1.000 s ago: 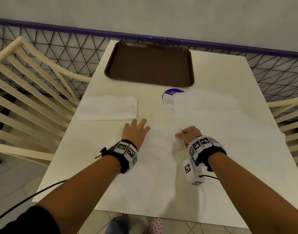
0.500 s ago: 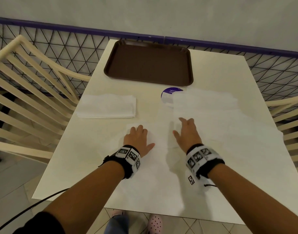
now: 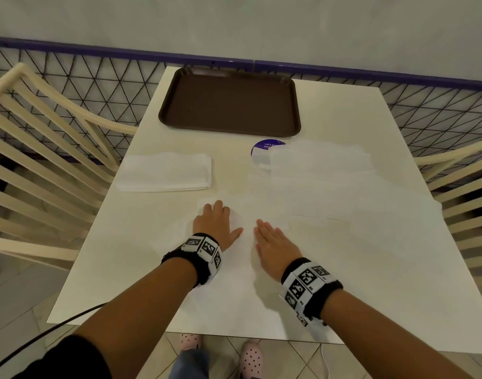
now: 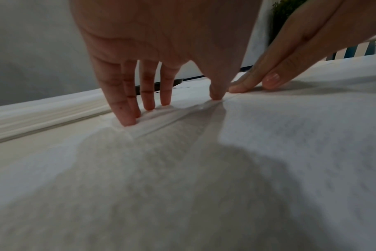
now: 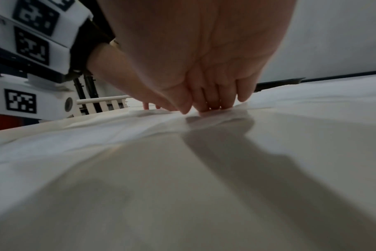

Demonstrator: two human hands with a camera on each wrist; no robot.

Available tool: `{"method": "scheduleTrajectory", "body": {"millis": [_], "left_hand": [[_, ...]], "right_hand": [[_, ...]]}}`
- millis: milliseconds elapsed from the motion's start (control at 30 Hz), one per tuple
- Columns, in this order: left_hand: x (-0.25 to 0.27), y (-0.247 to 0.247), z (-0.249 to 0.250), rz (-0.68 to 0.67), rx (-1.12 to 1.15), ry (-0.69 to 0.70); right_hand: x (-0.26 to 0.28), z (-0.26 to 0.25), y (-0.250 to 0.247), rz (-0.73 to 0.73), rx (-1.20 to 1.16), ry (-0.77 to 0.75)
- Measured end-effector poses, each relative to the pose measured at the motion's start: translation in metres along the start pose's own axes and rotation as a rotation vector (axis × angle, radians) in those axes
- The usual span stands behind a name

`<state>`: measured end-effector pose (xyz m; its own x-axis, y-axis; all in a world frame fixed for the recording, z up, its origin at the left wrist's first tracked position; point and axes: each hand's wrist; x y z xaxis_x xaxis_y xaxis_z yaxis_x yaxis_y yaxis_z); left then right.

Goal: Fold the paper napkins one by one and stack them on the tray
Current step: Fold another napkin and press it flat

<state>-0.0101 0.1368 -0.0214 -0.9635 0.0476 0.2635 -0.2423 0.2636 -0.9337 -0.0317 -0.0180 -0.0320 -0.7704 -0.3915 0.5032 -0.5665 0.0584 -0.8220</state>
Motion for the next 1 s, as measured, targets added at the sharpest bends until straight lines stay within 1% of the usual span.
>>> {"method": "scheduleTrajectory", "body": {"millis": [100,200,233,267,333,400,433,567,667,767,833,900,933,1000], "left_hand": [[0.001,0.001,0.001,-0.023,-0.004,0.005],[0.003,-0.003,0.001,-0.034,-0.034,0.015],[0.004,-0.005,0.003,-0.014,-0.047,0.036],[0.006,-0.007,0.007,0.016,-0.052,0.073],[0.012,-0.009,0.02,0.064,-0.05,0.194],[0.017,-0.007,0.036,0.068,-0.043,0.313],[0.019,-0.006,0.042,0.059,-0.037,0.343],[0.023,0.006,0.044,0.042,0.018,0.316],[0.028,0.012,0.03,0.052,-0.022,0.309],[0.037,0.02,0.007,0.049,-0.057,0.291],[0.041,0.026,-0.009,0.076,-0.056,0.231],[0.048,0.022,-0.024,0.107,-0.107,0.154],[0.049,0.022,-0.028,0.077,-0.095,0.16],[0.048,0.02,-0.03,-0.033,-0.07,0.206]], "right_hand": [[0.005,0.012,-0.007,-0.008,-0.023,0.055],[0.007,0.015,-0.015,-0.027,-0.005,0.059],[0.005,0.015,-0.017,-0.031,0.004,0.059],[0.003,0.015,-0.019,-0.028,0.01,0.059],[0.0,0.012,-0.023,-0.014,0.016,0.058],[0.001,0.007,-0.029,-0.009,0.009,0.077],[0.001,0.005,-0.032,-0.009,0.002,0.089],[-0.004,0.005,-0.037,-0.018,-0.036,0.155],[-0.004,0.004,-0.039,-0.031,-0.05,0.185],[-0.004,0.003,-0.043,-0.02,-0.031,0.167],[-0.004,0.004,-0.045,-0.01,-0.005,0.151],[-0.006,0.004,-0.048,-0.011,0.013,0.144],[-0.007,0.003,-0.05,-0.015,0.023,0.142],[-0.009,0.0,-0.055,-0.008,0.056,0.123]]}}
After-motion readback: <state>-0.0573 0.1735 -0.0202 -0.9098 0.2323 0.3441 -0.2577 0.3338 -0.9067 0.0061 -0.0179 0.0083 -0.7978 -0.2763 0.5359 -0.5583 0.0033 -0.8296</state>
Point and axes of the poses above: each hand's wrist, its own x-axis away from the middle knuckle, its own y-axis out of the palm, z = x × y, and after that the axes turned 13 degrees about -x, right-handed
